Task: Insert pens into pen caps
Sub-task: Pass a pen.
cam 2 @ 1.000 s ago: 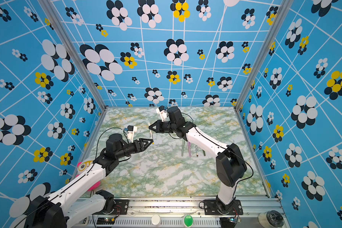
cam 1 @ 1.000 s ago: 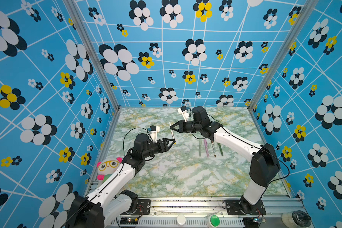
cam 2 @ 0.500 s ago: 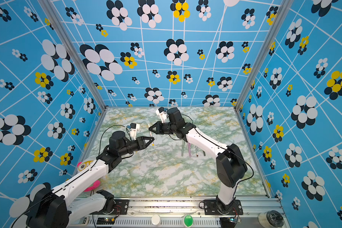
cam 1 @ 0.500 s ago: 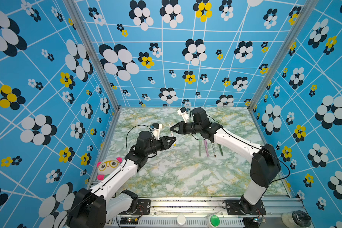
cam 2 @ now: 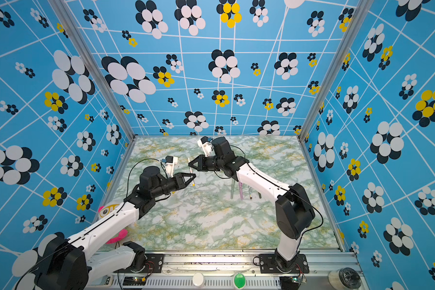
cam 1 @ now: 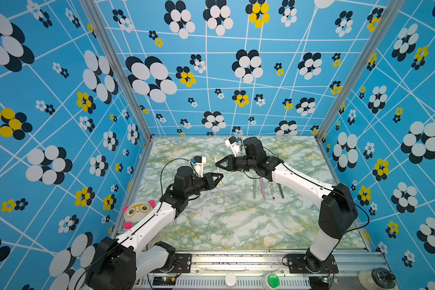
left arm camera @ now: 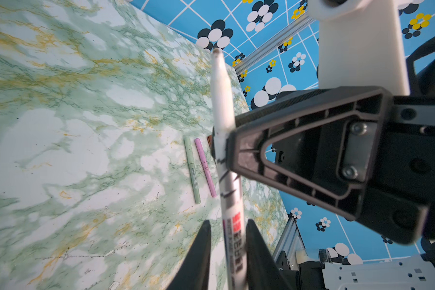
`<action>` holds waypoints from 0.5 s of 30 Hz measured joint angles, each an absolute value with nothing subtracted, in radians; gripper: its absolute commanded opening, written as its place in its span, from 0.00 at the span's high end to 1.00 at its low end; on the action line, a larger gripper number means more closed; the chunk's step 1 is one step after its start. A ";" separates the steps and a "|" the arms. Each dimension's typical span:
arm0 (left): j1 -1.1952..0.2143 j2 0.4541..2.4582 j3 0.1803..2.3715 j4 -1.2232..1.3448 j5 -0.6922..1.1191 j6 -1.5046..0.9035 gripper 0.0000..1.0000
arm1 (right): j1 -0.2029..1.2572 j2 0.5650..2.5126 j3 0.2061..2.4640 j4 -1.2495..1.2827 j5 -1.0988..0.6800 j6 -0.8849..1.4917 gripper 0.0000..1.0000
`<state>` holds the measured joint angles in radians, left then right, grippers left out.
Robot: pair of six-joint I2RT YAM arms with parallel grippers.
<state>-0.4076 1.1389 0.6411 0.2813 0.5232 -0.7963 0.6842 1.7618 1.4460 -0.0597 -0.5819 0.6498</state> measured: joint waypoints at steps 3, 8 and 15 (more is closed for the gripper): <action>-0.408 1.140 0.643 0.284 0.522 -0.804 0.90 | 0.685 1.762 1.446 -0.059 -0.582 0.647 0.97; -0.408 1.140 0.643 0.285 0.516 -0.800 1.00 | 0.685 1.760 1.446 -0.058 -0.579 0.644 0.96; -0.411 1.097 0.644 0.216 0.487 -0.772 1.00 | 0.693 1.760 1.446 -0.063 -0.583 0.637 0.78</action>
<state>-0.4114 1.0966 0.6437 0.2165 0.4870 -0.7719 0.6930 1.7599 1.4460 -0.0628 -0.5827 0.6373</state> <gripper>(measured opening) 0.131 0.157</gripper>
